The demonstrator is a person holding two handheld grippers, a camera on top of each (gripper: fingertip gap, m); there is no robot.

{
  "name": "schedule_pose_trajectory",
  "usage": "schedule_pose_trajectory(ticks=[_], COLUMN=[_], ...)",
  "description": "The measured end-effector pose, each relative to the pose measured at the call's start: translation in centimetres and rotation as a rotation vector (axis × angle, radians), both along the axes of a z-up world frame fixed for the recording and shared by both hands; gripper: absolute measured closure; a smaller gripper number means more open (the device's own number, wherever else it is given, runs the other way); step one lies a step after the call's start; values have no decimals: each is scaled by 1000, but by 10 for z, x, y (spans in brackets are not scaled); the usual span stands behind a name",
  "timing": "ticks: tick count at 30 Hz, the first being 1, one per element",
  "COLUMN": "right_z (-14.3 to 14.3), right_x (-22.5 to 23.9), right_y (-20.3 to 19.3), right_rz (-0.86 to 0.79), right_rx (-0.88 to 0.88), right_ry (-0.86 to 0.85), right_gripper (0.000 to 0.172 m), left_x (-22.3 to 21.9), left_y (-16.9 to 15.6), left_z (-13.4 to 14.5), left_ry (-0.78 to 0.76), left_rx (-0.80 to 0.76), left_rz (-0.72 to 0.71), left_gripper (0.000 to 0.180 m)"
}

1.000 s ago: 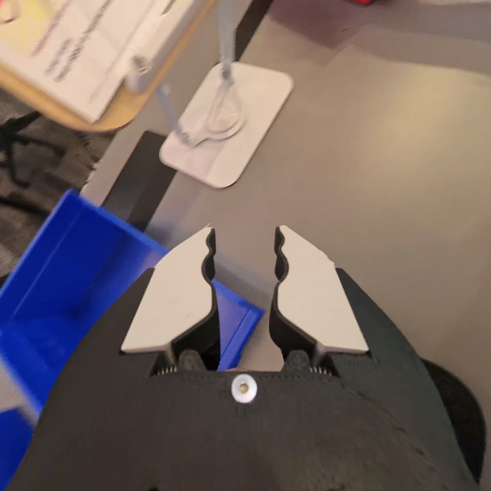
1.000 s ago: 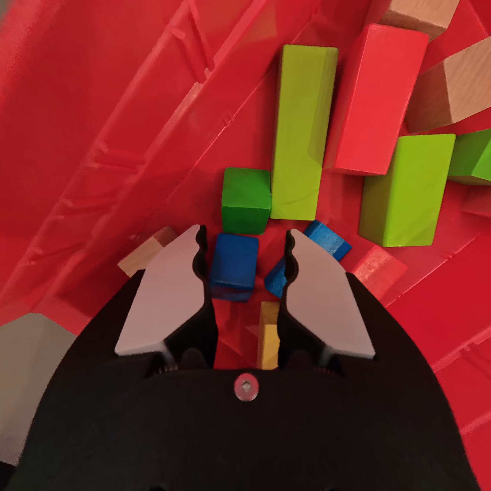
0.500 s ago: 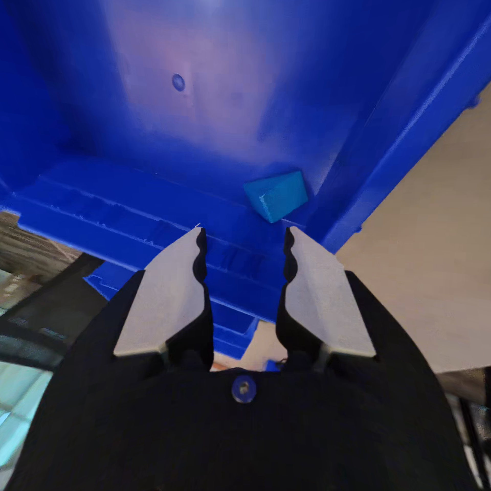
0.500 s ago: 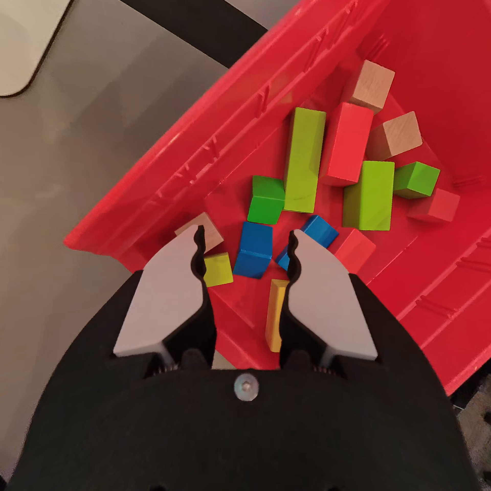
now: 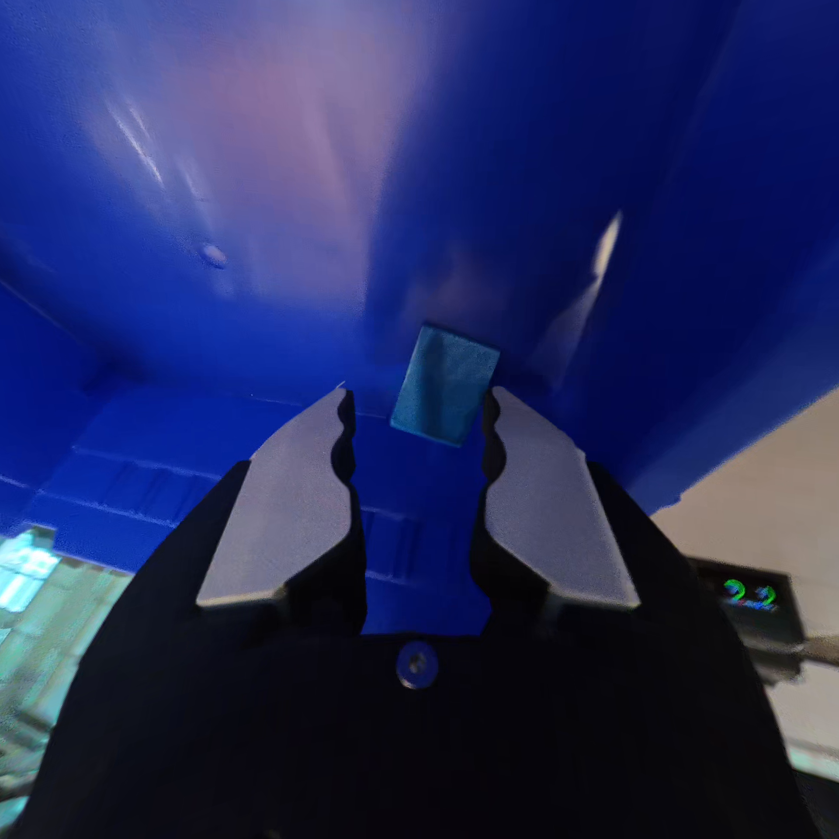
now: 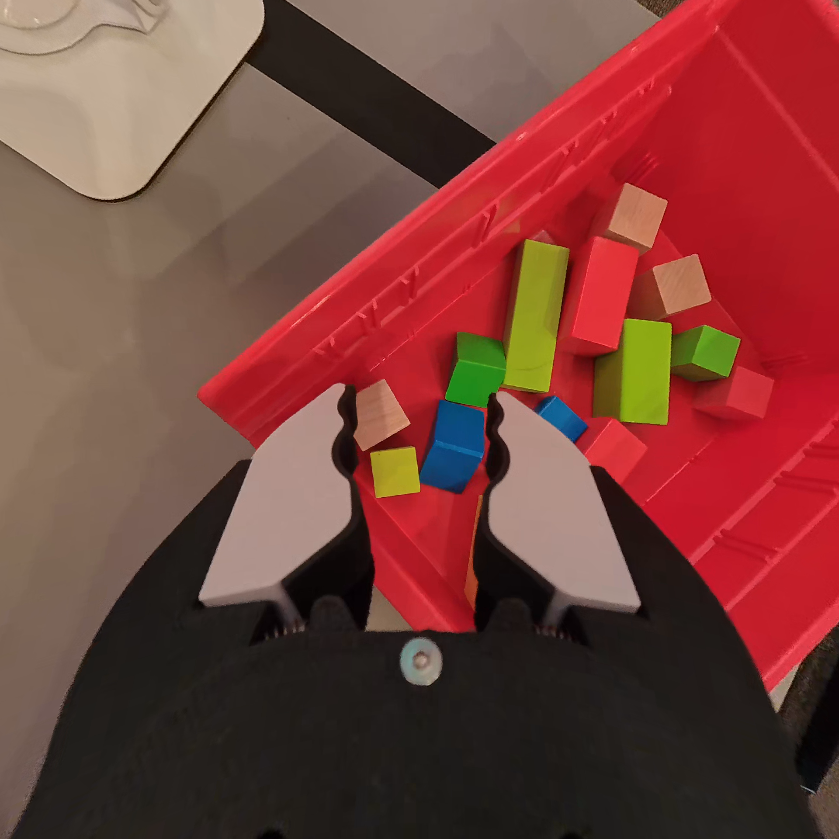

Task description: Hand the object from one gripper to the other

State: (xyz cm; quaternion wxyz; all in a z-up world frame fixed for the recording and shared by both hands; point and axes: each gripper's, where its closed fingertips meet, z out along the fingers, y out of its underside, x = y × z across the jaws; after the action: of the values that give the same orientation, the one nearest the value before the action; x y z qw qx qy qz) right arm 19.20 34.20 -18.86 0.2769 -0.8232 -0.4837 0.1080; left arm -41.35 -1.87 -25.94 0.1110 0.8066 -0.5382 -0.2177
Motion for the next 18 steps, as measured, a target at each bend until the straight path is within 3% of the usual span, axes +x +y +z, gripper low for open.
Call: schedule_pose_trajectory(ticks=[4,7,9,12,16,18], right_z=[2,4,5,10,16,23], right_x=[-1,0,-1,-5,-9,-10], right_y=[-1,-4,-6,-7,-10,-15], right_rz=[4,10,16,23,31,40], right_rx=[9,17,20,25,46,81], right_ry=[12,14,17,34,44,43], right_gripper=[120,120,121,121,121,121], left_x=[6,7,13,6,2,3], left_y=[19,20,5,-4,-12,-10], left_z=[-2,7,8,3,-5,-5], left_ry=[-113,-205,-295,-267,-208,-210], left_rx=[143,181,112,80,30,35], left_rz=[268,392,503,554,600,615], left_gripper=[137,127,123,120,142,143])
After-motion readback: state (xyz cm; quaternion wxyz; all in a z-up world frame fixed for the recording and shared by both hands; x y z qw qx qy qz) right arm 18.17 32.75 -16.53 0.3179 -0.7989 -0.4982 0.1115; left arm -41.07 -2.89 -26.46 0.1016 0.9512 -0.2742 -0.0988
